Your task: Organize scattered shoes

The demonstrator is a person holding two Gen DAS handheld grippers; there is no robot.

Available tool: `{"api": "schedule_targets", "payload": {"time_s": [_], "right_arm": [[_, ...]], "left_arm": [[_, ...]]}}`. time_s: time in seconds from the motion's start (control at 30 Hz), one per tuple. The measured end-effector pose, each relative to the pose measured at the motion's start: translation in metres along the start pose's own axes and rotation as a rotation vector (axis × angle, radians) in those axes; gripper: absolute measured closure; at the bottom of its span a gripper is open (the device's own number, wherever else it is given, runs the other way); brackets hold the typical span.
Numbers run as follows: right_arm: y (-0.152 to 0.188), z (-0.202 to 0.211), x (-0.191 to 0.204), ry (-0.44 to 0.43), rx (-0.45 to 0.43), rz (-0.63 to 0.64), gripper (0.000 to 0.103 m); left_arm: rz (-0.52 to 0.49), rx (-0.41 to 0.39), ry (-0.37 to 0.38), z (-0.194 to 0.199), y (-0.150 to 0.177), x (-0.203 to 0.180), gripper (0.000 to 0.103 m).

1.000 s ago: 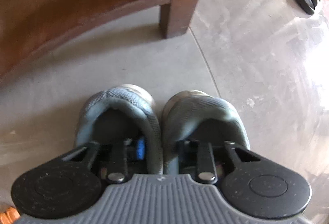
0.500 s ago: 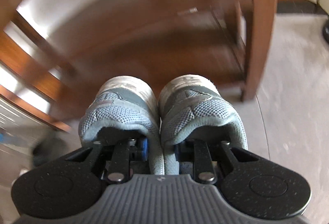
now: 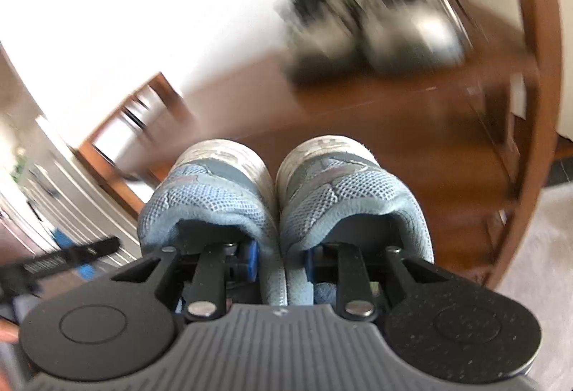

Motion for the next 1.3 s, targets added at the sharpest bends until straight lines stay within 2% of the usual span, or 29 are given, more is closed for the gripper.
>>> {"api": "schedule_targets", "payload": {"time_s": [0.13, 0.27, 0.37, 0.57, 0.67, 0.8, 1.03, 1.1, 1.2, 1.3], "right_arm": [[-0.065, -0.013, 0.037, -0.057, 0.006, 0.030, 0.076], [-0.108, -0.044, 0.062, -0.060, 0.014, 0.029, 0.075], [-0.140, -0.074, 0.074, -0.053, -0.012, 0.031, 0.075], [-0.172, -0.107, 0.082, -0.028, -0.016, 0.013, 0.075], [-0.187, -0.133, 0.075, 0.003, 0.014, -0.045, 0.074], [-0.206, -0.178, 0.059, 0.098, 0.068, -0.095, 0.073], [-0.223, -0.229, 0.034, 0.193, 0.141, -0.166, 0.073], [-0.230, -0.247, 0.025, 0.243, 0.169, -0.183, 0.072], [-0.237, -0.258, 0.019, 0.270, 0.166, -0.191, 0.072], [-0.248, -0.271, 0.017, 0.299, 0.165, -0.145, 0.072]], "left_arm": [[0.019, -0.071, -0.013, 0.016, -0.026, 0.017, 0.037], [0.063, -0.088, -0.027, 0.027, -0.037, 0.034, 0.037], [0.084, -0.085, -0.044, 0.030, -0.037, 0.046, 0.037], [0.118, -0.053, -0.059, 0.025, -0.035, 0.067, 0.036], [0.124, -0.042, -0.050, 0.021, -0.034, 0.071, 0.036], [0.130, -0.036, -0.026, 0.013, -0.035, 0.070, 0.036], [0.133, -0.022, 0.000, 0.005, -0.032, 0.068, 0.036], [0.131, -0.019, 0.000, 0.002, -0.031, 0.070, 0.036], [0.133, -0.014, -0.004, -0.002, -0.029, 0.073, 0.036], [0.139, -0.001, -0.008, -0.007, -0.025, 0.076, 0.036]]}}
Point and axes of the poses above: each gripper's, at about its wrist camera, not at the fingertips, and z roughly against the way its jaws point, x to its left, y to its underside, the point moved 1 cm from there along -z, roughly the way its jaws point, and after that the axes turned 11 degrees about -y, right-handed, at the moved point
